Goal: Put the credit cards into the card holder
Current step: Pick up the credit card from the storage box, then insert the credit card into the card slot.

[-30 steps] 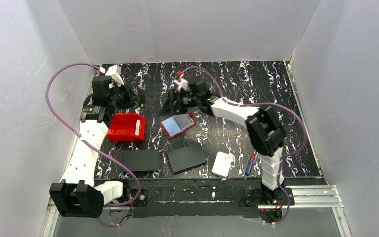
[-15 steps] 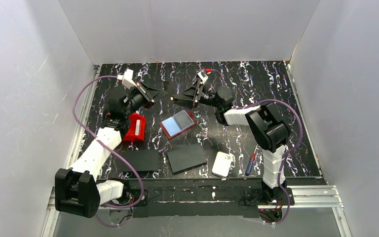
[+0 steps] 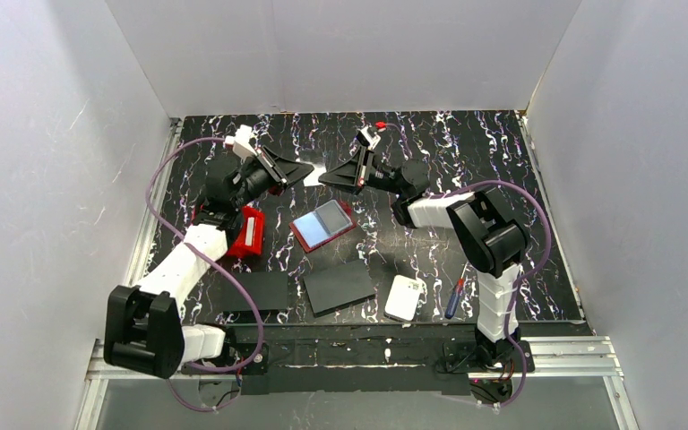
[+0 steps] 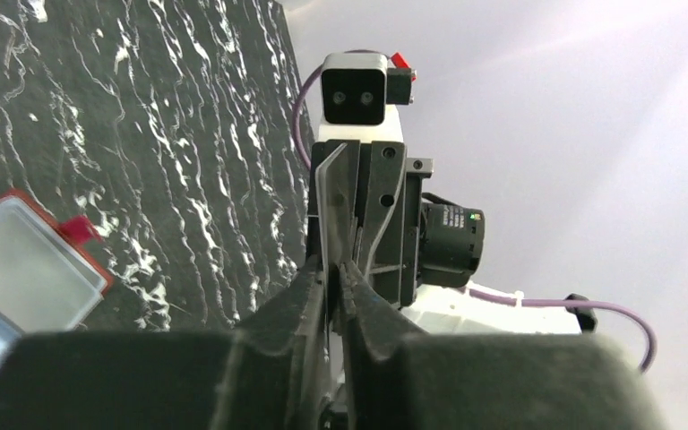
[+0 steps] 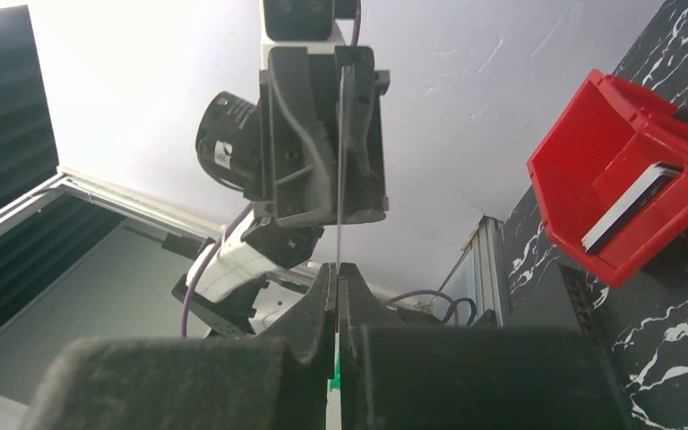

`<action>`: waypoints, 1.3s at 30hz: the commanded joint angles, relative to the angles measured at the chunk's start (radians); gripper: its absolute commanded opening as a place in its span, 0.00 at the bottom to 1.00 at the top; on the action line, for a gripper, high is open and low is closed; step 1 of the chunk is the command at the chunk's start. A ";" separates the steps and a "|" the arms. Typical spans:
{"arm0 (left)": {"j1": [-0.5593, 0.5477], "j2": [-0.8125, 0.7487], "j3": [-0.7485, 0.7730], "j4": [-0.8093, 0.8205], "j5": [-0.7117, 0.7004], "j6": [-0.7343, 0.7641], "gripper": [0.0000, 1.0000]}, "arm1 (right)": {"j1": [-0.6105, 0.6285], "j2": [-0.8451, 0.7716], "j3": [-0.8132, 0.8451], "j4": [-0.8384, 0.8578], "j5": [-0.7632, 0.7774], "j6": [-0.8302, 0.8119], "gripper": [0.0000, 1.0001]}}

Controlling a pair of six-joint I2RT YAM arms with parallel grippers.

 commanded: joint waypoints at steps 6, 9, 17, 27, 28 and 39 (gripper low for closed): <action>-0.031 -0.012 -0.041 -0.105 -0.086 0.148 0.00 | -0.085 -0.152 0.075 -1.105 -0.033 -0.877 0.51; -0.077 -0.007 -0.080 -0.171 -0.176 0.211 0.00 | -0.059 -0.131 0.236 -1.596 0.237 -1.321 0.62; -0.186 0.098 -0.147 -0.156 -0.400 0.186 0.00 | -0.045 0.052 0.382 -1.604 0.132 -1.387 0.33; -0.183 0.150 -0.231 -0.092 -0.440 0.134 0.00 | -0.027 0.105 0.378 -1.574 0.151 -1.379 0.22; -0.177 0.162 -0.231 -0.080 -0.428 0.131 0.00 | -0.027 0.111 0.378 -1.573 0.166 -1.381 0.22; -0.130 0.247 -0.261 0.013 -0.360 0.113 0.00 | -0.043 0.155 0.363 -1.546 0.201 -1.358 0.19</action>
